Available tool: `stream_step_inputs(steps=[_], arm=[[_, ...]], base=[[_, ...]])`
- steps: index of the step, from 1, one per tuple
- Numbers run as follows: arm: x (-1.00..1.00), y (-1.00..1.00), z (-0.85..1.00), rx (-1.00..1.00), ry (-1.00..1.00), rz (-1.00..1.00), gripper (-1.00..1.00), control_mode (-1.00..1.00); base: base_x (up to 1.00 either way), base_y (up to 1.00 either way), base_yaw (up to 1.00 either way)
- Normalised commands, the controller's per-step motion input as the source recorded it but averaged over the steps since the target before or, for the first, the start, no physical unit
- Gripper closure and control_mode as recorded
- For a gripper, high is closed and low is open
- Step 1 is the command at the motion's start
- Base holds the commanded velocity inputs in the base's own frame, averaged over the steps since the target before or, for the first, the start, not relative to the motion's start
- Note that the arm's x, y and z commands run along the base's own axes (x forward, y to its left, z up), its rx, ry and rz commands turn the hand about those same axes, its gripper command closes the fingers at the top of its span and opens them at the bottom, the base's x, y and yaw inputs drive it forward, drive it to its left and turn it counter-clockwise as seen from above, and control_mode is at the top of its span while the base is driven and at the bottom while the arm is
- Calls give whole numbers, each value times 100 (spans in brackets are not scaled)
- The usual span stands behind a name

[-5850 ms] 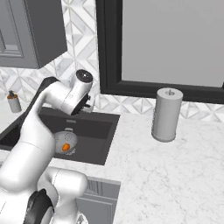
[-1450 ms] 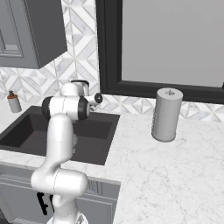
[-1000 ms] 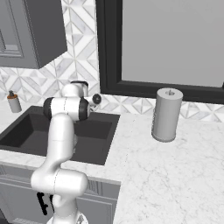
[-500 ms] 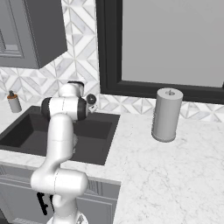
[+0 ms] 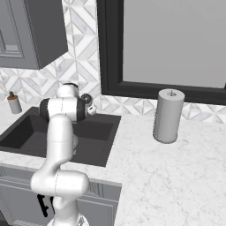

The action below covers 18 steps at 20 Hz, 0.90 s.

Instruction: Put the colander in the sink, put the tangerine in the colander, and turn on the sink faucet and pour water over the colander.

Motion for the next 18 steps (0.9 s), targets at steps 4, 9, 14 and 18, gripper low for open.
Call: stream_step_inputs(steps=[4, 9, 14, 18], arm=[[0, -95, -26, 0, 15, -18, 100, -100], [0, -98, -32, 1, 15, -17, 100, -100], [-5, -88, -28, 1, 13, -16, 100, -100], [-44, -63, -1, 2, 1, -8, 100, -100]], base=[[0, 0, 0], [0, 0, 0], [0, 0, 0], [0, 0, 0]])
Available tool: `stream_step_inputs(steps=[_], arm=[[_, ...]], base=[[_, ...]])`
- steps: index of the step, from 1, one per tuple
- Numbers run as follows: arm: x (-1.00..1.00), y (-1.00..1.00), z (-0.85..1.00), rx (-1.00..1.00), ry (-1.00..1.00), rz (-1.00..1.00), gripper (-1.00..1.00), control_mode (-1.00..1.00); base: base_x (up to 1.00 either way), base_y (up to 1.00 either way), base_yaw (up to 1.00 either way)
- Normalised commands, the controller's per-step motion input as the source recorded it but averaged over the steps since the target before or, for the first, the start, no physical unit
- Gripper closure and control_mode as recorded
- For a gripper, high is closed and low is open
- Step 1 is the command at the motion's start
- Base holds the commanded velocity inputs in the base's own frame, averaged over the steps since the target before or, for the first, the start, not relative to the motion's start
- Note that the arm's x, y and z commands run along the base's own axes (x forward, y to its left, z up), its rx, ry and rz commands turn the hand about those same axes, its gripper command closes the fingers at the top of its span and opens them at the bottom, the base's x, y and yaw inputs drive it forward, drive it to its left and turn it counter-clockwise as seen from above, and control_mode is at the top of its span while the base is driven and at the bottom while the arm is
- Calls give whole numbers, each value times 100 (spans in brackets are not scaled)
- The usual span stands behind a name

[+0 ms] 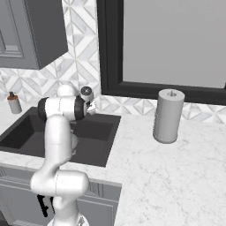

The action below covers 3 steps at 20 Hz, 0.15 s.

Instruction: Put the colander in the sink, put the tangerine in the colander, and turn on the sink faucet and pour water over the colander.

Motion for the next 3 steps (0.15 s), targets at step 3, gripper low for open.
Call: stream_step_inputs(steps=[3], arm=[[-59, -59, 0, 2, 0, -4, 100, -100]], base=[[0, 0, 0]])
